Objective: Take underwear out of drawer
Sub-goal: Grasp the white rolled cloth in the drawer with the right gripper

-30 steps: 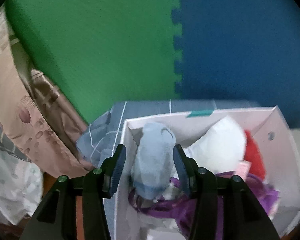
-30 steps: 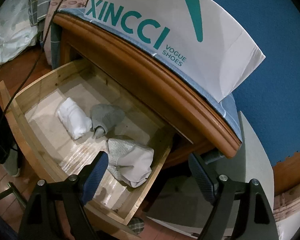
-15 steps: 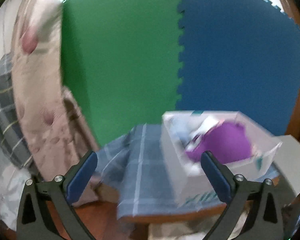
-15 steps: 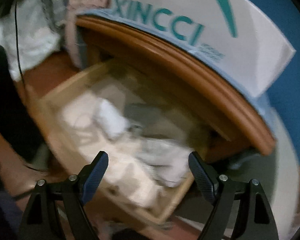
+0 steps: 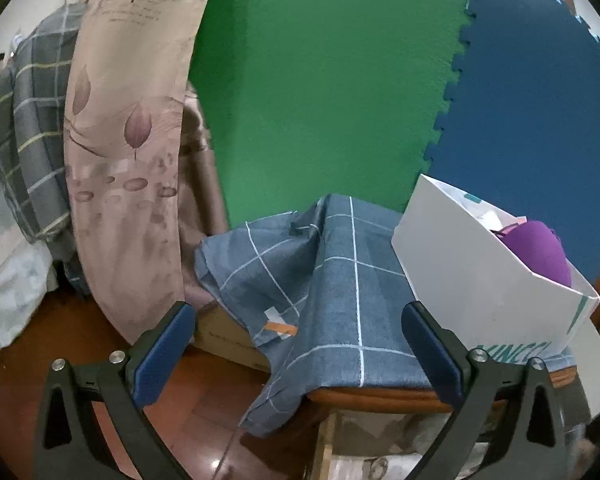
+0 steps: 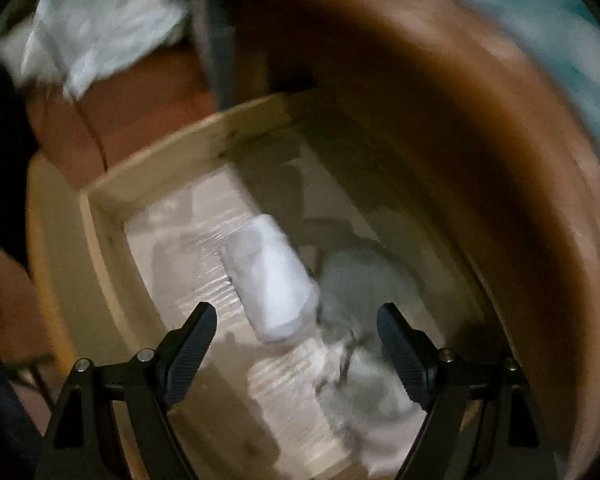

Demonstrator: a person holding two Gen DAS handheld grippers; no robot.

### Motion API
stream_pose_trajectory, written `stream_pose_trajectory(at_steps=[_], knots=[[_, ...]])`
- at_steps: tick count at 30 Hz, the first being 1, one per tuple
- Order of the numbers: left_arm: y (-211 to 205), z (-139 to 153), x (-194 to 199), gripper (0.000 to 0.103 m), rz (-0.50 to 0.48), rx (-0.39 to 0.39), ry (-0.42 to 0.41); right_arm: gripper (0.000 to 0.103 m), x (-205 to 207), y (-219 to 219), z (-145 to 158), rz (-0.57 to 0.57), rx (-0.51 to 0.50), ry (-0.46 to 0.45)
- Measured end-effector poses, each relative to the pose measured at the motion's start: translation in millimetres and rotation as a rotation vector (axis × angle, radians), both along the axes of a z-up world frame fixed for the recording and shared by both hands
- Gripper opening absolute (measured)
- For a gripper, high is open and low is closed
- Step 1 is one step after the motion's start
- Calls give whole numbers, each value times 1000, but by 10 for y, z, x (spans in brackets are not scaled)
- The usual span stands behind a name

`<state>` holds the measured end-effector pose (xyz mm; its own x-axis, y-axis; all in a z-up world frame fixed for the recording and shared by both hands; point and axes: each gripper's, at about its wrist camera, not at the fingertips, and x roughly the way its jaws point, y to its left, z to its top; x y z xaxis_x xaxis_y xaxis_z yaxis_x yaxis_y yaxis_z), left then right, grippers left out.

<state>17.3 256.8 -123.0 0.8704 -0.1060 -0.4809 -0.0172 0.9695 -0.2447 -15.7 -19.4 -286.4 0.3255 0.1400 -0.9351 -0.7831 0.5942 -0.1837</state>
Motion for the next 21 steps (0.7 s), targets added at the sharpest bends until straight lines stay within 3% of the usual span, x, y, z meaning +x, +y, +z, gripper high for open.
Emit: stream_pose_trajectory(at_steps=[6, 10, 14, 16, 18, 19, 21], knots=[[-22, -10, -48, 102, -37, 11, -20, 85, -65, 292, -367, 264, -11, -19], [-65, -61, 7, 102, -63, 5, 14, 85, 170, 301, -577, 206, 17, 64], [-111, -83, 38, 102, -70, 0, 26, 84, 224, 211, -655, 190, -12, -19], [-145, -95, 41, 102, -74, 9, 28, 82, 267, 178, -714, 172, -12, 29], [-172, -102, 35, 102, -75, 19, 26, 69, 335, 161, -703, 138, 29, 80], [-189, -106, 33, 102, -74, 28, 24, 51, 354, 161, -681, 120, 30, 83], [-221, -116, 42, 102, -74, 49, 25, 44, 305, 165, -589, 99, 7, 31]])
